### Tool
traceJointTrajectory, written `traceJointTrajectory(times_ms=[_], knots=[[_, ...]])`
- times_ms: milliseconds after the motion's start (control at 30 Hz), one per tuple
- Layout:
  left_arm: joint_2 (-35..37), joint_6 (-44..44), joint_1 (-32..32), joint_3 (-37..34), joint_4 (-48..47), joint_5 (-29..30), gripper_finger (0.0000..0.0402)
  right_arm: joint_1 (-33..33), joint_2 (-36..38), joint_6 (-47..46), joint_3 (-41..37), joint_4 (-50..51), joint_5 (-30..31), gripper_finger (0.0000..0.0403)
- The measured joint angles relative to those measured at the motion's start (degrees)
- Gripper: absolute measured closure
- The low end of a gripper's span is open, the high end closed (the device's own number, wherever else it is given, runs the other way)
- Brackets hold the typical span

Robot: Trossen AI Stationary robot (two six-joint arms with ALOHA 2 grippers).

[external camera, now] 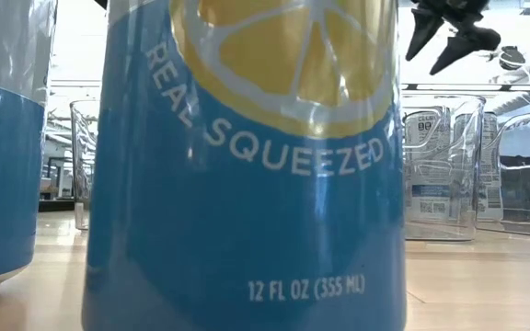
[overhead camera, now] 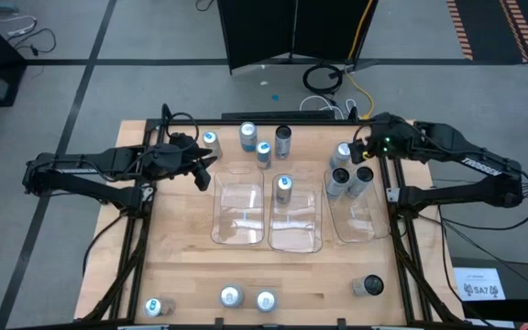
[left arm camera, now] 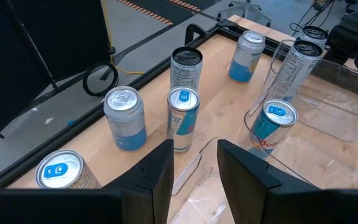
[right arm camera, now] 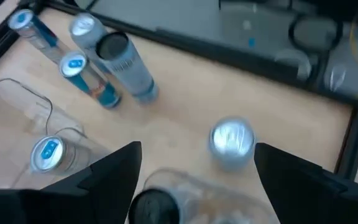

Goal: Sort soda cans
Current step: Put the top white-blue soda can into the right transparent bin

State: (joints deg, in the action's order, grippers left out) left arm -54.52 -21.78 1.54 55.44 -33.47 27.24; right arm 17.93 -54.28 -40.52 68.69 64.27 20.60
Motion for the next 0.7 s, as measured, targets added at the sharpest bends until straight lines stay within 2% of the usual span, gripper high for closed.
traceJointTrajectory(times_ms=[100, 200, 500, 700], knots=[[0.0, -0.28, 0.0, 0.0, 0.01, 0.01, 0.0269, 0.0, 0.0, 6.36, 0.0, -2.36, 0.44, 0.0099], [0.0, -0.29, 0.0, 0.0, 0.01, 0.02, 0.0269, -0.02, 0.0, 8.31, -0.02, -5.27, 0.44, 0.0099], [0.0, -0.27, 0.0, 0.0, 0.01, 0.02, 0.0269, -0.02, 0.0, 2.13, -0.04, -7.11, 0.24, 0.0099], [0.0, -0.27, -0.02, 0.0, 0.01, 0.02, 0.0269, -0.02, 0.0, 1.6, -0.07, -8.26, 0.48, 0.0099]])
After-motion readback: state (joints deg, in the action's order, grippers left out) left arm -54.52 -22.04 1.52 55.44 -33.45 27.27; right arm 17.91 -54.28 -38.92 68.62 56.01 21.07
